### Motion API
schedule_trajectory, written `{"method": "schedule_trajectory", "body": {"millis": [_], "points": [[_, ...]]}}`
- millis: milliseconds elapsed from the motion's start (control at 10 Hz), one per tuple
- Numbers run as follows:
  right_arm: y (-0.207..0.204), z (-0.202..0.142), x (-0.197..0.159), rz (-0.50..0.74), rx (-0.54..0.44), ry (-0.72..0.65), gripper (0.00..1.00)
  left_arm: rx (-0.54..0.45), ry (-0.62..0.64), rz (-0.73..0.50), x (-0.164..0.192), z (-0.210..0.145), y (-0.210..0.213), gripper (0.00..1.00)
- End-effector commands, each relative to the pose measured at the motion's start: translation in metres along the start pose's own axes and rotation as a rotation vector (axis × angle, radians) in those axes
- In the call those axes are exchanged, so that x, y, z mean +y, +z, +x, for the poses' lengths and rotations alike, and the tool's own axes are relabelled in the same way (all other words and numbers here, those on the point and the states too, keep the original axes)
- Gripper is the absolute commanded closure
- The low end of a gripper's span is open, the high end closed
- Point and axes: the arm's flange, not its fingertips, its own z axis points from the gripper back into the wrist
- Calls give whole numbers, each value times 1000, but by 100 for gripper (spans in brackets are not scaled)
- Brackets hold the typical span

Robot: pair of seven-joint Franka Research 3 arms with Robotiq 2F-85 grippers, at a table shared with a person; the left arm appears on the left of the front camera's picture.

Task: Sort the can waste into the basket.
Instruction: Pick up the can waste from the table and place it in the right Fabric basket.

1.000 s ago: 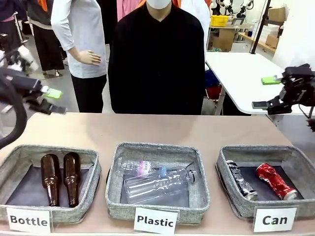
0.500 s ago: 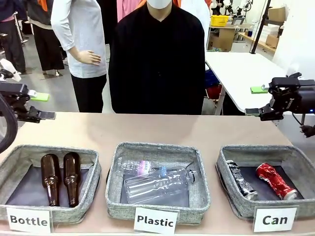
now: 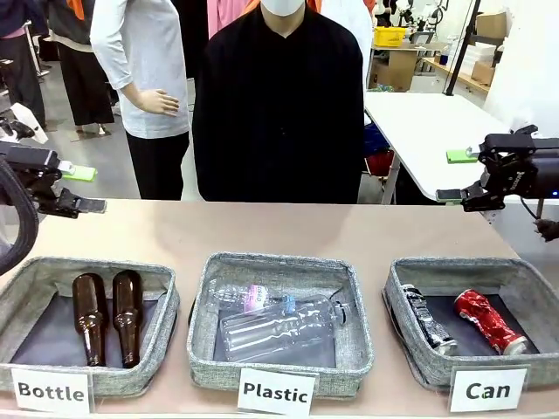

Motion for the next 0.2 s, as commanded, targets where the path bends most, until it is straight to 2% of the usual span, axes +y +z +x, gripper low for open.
{"method": "schedule_trajectory", "body": {"millis": [0,100], "points": [[2,1,4,0,13,-8,0,11,-2,6,1,1,3,0],[2,1,4,0,13,-8,0,11,-2,6,1,1,3,0]]}}
